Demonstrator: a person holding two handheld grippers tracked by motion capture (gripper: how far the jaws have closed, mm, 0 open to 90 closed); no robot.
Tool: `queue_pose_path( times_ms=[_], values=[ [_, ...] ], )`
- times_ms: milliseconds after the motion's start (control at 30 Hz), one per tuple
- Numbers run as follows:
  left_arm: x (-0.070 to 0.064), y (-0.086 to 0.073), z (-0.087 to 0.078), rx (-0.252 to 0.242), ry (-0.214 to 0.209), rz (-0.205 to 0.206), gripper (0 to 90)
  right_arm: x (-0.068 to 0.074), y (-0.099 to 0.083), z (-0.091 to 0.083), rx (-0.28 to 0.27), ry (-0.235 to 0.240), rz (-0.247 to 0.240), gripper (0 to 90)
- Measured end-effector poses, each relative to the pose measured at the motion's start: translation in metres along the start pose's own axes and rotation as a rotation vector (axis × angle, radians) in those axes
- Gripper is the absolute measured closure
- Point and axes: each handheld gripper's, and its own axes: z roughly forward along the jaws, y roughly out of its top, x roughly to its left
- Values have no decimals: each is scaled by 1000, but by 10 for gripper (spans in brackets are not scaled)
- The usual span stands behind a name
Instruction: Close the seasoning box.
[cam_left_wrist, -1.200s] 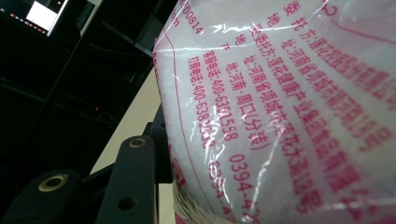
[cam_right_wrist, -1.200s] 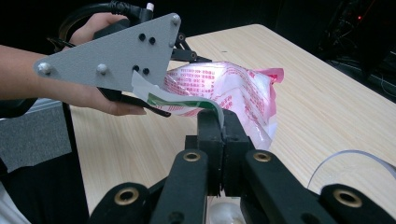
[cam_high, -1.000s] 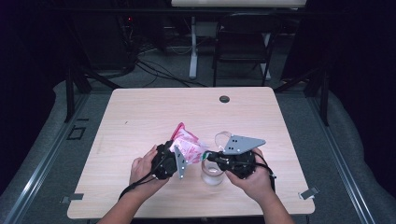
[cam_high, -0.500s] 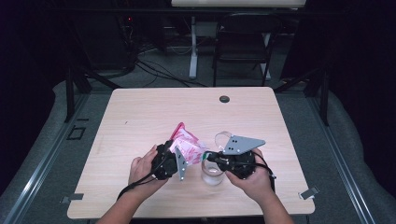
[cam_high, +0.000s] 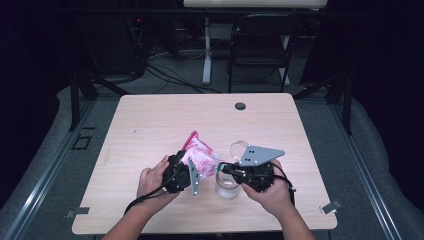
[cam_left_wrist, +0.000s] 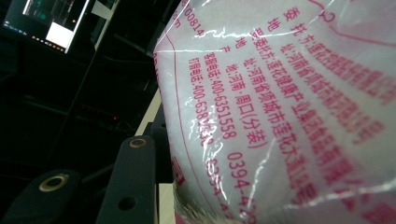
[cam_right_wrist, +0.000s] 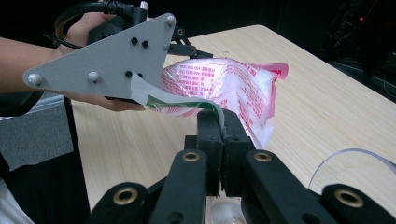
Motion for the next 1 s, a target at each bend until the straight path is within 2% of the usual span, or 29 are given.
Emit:
queue_pose_path(
  times_ms=[167,267,400,500,633,1000],
  values=[
    [0,0,-1,-1,3,4,602,1,0,0,4,4,-4,889],
    [-2,-1,0,-15,6,-13,602,1,0,0,4,5,-6,889],
    [-2,0,-1,-19,12,-3,602,1,0,0,5,3,-5,889],
    [-1,0,-2,2,19,33,602,1,-1,0,5,6,-6,888],
    [-2,0,-2,-5,26,34,602,1,-1,0,8,5,-10,888],
    [-3,3,-4,-15,34,69,602,1,-1,-2,6,1,-16,883]
  ],
)
